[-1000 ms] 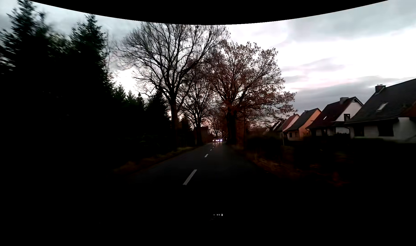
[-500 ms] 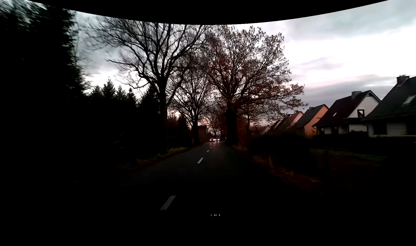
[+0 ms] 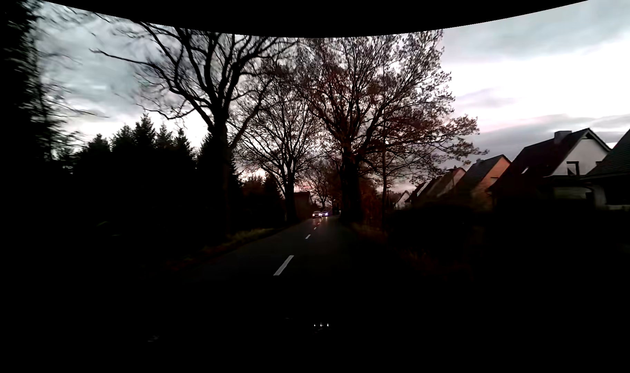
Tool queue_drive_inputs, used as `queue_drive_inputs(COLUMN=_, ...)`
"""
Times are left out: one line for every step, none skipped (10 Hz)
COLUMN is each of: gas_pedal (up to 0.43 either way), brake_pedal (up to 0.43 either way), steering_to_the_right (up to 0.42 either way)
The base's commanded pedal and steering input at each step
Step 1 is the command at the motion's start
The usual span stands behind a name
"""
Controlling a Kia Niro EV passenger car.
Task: Follow the waypoints while adhering to traffic rules and regulations
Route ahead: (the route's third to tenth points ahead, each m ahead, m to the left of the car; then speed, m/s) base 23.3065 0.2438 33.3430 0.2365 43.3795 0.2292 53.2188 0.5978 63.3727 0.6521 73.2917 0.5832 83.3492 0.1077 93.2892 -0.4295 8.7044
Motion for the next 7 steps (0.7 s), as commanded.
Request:
queue_drive_inputs(gas_pedal=0.087, brake_pedal=0.0, steering_to_the_right=0.003)
queue_drive_inputs(gas_pedal=0.079, brake_pedal=0.0, steering_to_the_right=0.001)
queue_drive_inputs(gas_pedal=0.079, brake_pedal=0.0, steering_to_the_right=-0.001)
queue_drive_inputs(gas_pedal=0.079, brake_pedal=0.0, steering_to_the_right=-0.001)
queue_drive_inputs(gas_pedal=0.079, brake_pedal=0.0, steering_to_the_right=-0.001)
queue_drive_inputs(gas_pedal=0.079, brake_pedal=0.0, steering_to_the_right=-0.001)
queue_drive_inputs(gas_pedal=0.079, brake_pedal=0.0, steering_to_the_right=-0.001)
